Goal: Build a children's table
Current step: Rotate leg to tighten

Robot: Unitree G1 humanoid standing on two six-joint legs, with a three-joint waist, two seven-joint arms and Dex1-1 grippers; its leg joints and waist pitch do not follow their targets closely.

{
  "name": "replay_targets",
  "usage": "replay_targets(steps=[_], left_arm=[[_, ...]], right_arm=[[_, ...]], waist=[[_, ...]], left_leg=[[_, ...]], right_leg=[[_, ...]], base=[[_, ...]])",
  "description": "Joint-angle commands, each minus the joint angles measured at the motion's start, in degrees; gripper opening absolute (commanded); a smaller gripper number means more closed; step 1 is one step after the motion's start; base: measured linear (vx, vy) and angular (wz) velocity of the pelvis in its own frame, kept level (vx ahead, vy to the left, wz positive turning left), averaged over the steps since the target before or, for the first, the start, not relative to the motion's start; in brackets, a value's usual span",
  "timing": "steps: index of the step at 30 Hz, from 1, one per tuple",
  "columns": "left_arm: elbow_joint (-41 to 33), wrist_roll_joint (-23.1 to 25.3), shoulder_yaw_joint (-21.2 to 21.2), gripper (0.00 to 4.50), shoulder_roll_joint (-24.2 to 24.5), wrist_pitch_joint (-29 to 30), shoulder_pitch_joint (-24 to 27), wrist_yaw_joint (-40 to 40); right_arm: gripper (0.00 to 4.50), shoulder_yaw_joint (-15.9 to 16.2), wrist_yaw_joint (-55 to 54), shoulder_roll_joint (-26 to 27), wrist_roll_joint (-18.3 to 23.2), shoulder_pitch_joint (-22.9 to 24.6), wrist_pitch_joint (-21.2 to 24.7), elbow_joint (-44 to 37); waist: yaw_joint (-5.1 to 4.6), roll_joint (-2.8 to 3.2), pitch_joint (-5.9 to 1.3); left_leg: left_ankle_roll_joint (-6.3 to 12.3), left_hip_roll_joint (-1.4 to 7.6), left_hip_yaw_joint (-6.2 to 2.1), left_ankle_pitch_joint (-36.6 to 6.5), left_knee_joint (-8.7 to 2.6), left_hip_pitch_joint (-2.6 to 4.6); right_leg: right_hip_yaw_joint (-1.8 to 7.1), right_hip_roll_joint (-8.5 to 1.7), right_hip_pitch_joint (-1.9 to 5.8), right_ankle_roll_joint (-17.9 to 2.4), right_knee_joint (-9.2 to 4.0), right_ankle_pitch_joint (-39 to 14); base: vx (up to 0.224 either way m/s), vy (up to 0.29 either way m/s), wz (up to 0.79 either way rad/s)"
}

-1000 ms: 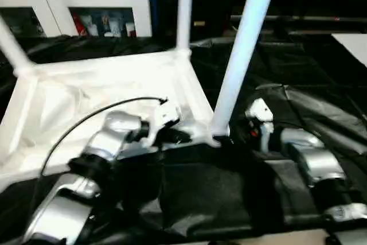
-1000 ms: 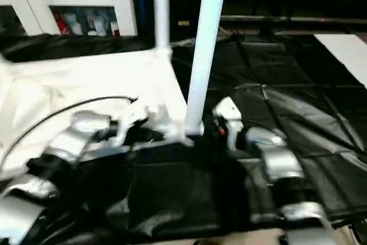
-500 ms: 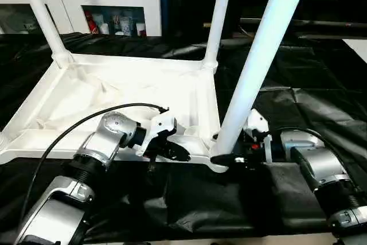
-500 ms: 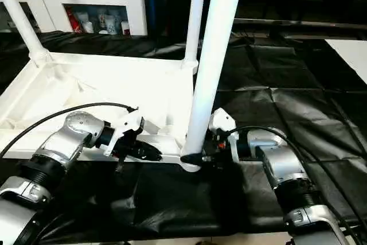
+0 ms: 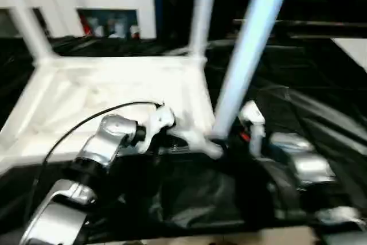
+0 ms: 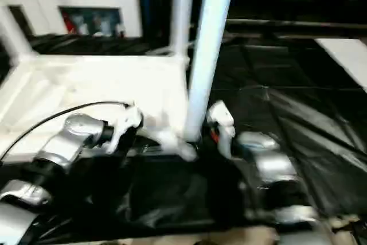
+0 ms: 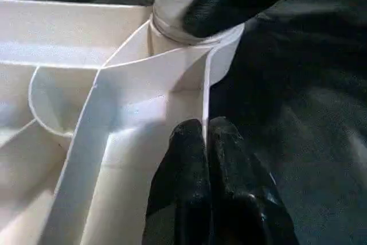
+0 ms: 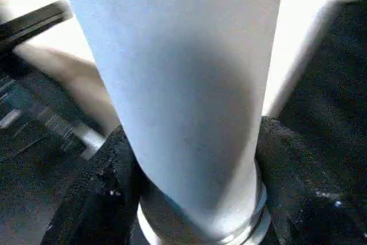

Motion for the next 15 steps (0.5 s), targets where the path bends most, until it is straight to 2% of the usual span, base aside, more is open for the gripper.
replay_targets(steps=[1,2,3,4,8,10,12,13,14,15], left_arm=[[1.72,0.94,0.12,0.00,-3.34,2.06,-0.87,7.75],[2.93,1.60,0.54,0.00,-5.18,2.82,-1.37,12.32],[3.49,1.97,0.78,0.00,-6.44,2.98,-1.59,14.44],[3.74,2.32,0.81,0.00,-7.81,3.22,-1.82,16.26],[3.23,2.56,0.11,0.00,-10.03,3.57,-1.94,17.43],[2.17,2.66,-0.97,0.00,-10.69,3.70,-1.75,15.79],[1.80,2.83,-1.72,0.00,-10.35,3.53,-1.73,14.18],[1.83,2.86,-1.87,0.00,-10.02,3.46,-1.70,13.54],[1.77,3.17,-2.00,0.00,-9.20,3.70,-1.58,12.84],[1.26,3.12,-2.09,0.00,-8.36,4.00,-1.26,11.76]], right_arm=[[2.48,0.13,-11.50,4.44,-2.91,-0.59,1.31,4.71],[2.48,-1.91,-19.55,7.03,-3.20,-1.69,2.45,7.69],[2.48,-2.87,-22.99,8.48,-3.23,-2.18,2.56,9.18],[2.48,-3.62,-25.66,10.11,-3.01,-2.70,2.41,10.52],[2.48,-3.08,-28.55,12.52,-3.76,-3.55,1.00,12.07],[2.48,-0.47,-25.51,13.16,-5.40,-3.92,-1.43,11.41],[2.48,0.72,-20.90,13.27,-5.32,-3.87,-3.50,10.26],[3.04,1.04,-19.36,13.12,-5.24,-3.79,-4.22,9.91],[3.18,1.31,-16.85,12.49,-4.69,-3.78,-4.35,9.60],[3.18,1.70,-14.32,11.79,-4.13,-3.60,-4.08,8.80]], waist=[[-0.25,0.17,-2.49],[-0.71,0.02,-2.48],[-0.99,-0.28,-2.42],[-1.01,-0.02,-2.40],[-1.05,0.11,-2.55],[-1.01,-0.02,-2.54],[-0.91,-0.09,-2.71],[-0.85,-0.18,-2.80],[-0.79,-0.50,-2.78],[-0.65,-0.28,-2.78]], left_leg=[[-0.47,0.54,-0.05,-19.73,-4.07,0.29],[-0.67,0.31,-0.13,-20.06,-4.06,0.06],[-0.89,0.31,-0.37,-21.07,-4.12,0.20],[-0.78,0.23,-0.40,-21.72,-4.02,0.41],[-0.04,0.39,-0.48,-22.56,-4.44,0.20],[0.39,0.37,-0.50,-23.15,-4.59,-0.01],[0.76,0.42,-0.41,-22.49,-4.53,-0.04],[0.95,0.44,-0.35,-21.74,-4.53,-0.16],[1.53,0.51,-0.19,-20.39,-4.55,-0.41],[1.83,0.54,-0.09,-19.99,-4.50,-0.37]], right_leg=[[1.64,-2.34,1.66,-7.05,-5.80,-29.81],[1.50,-2.24,1.68,-6.55,-5.82,-30.95],[1.25,-2.26,1.54,-5.86,-6.10,-32.96],[1.19,-2.29,1.34,-5.41,-6.39,-33.92],[1.08,-2.21,1.58,-5.65,-6.41,-30.69],[1.14,-2.22,1.65,-5.59,-6.42,-30.05],[1.38,-2.38,1.71,-5.98,-6.31,-28.60],[1.47,-2.36,1.83,-6.37,-6.15,-27.25],[1.56,-2.26,2.01,-7.45,-5.77,-24.53],[1.63,-2.30,2.05,-8.01,-5.66,-23.76]], base=[[0.000,0.000,0.00],[0.000,0.000,0.00],[0.000,0.000,0.00],[0.000,0.000,0.00],[0.000,0.000,0.00],[0.000,0.000,0.00],[0.000,0.000,0.00],[0.000,0.000,0.00],[0.000,0.000,0.00],[0.000,0.000,0.00]])
